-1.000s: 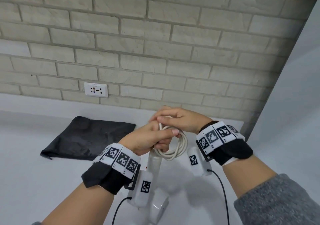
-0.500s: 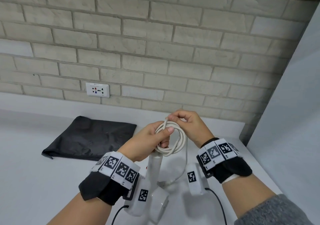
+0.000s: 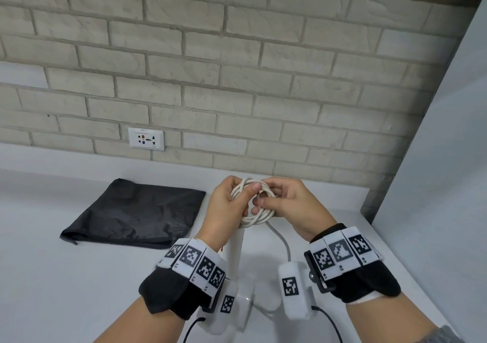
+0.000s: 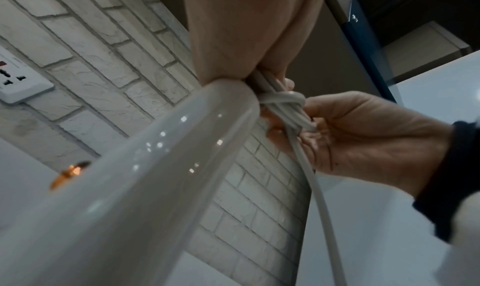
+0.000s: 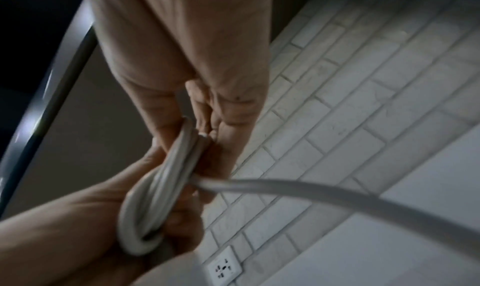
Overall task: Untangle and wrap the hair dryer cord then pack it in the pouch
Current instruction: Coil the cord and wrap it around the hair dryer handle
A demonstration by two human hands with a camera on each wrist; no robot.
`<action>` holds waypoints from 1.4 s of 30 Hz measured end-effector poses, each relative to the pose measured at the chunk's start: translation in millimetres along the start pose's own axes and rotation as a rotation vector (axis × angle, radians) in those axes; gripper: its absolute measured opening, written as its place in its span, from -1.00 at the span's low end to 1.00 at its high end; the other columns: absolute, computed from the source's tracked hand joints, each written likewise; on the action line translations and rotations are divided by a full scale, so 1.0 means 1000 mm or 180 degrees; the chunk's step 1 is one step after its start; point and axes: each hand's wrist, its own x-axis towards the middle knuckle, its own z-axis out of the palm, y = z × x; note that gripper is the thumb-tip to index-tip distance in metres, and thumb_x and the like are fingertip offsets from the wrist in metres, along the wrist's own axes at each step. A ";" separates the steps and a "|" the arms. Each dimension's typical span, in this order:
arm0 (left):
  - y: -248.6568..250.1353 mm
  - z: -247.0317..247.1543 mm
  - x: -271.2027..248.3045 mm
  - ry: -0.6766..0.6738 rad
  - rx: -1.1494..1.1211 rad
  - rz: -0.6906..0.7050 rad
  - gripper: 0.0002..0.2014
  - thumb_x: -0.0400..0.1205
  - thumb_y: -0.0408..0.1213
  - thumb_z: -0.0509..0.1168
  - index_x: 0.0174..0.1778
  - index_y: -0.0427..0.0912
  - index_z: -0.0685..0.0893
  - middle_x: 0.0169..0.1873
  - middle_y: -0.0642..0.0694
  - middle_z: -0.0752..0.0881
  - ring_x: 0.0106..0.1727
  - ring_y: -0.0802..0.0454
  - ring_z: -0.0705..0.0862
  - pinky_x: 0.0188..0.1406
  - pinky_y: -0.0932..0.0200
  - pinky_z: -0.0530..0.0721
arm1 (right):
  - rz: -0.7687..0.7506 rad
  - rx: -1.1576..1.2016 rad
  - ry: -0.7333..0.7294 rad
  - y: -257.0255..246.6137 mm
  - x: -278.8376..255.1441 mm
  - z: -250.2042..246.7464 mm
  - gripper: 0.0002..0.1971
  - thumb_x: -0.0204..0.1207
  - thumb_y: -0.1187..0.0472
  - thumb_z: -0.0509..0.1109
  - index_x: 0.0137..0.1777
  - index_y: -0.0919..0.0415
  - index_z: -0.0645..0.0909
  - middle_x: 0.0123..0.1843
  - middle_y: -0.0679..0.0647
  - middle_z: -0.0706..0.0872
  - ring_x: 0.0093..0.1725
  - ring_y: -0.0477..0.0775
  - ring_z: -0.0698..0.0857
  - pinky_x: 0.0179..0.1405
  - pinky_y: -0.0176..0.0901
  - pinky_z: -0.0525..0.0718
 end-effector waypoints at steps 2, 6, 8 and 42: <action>0.000 0.001 0.002 0.0018 -0.0024 0.0082 -0.85 0.56 -0.28 0.34 -0.01 -0.22 0.56 -0.53 0.07 0.68 -0.60 0.28 0.60 -0.58 0.42 0.53 | 0.0088 0.0480 0.0150 0.001 -0.001 0.003 -0.69 0.43 0.59 0.29 0.14 0.37 0.58 -0.22 0.22 0.73 -0.42 -0.01 0.76 -0.33 -0.23 0.76; 0.000 0.000 0.002 -0.0161 0.0078 0.0170 -0.82 0.60 -0.26 0.29 0.00 -0.27 0.69 -0.44 0.01 0.72 -0.52 0.22 0.60 -0.52 0.41 0.54 | 0.0391 0.1451 -0.0033 0.003 -0.002 0.004 -0.70 0.51 0.52 0.21 0.23 0.37 0.53 -0.32 0.13 0.76 -0.38 -0.02 0.76 -0.29 -0.19 0.77; 0.000 -0.002 0.003 -0.0304 0.0097 0.0023 -0.73 0.61 -0.18 0.27 0.01 -0.34 0.68 -0.42 -0.13 0.65 -0.52 0.14 0.52 -0.56 0.36 0.49 | 0.0511 0.1601 -0.0145 0.004 -0.002 0.004 -0.71 0.54 0.47 0.19 0.26 0.38 0.50 -0.36 0.11 0.76 -0.36 0.00 0.75 -0.27 -0.18 0.75; -0.012 0.004 0.005 0.0035 0.0852 0.0746 -0.88 0.58 -0.17 0.30 -0.22 -0.01 0.49 -0.37 0.10 0.52 -0.37 0.23 0.48 -0.36 0.47 0.44 | 0.0000 0.0384 0.0611 0.002 -0.054 -0.006 -0.79 0.35 0.12 0.48 -0.32 0.22 0.54 -0.18 0.17 0.57 -0.13 0.00 0.54 0.03 -0.18 0.49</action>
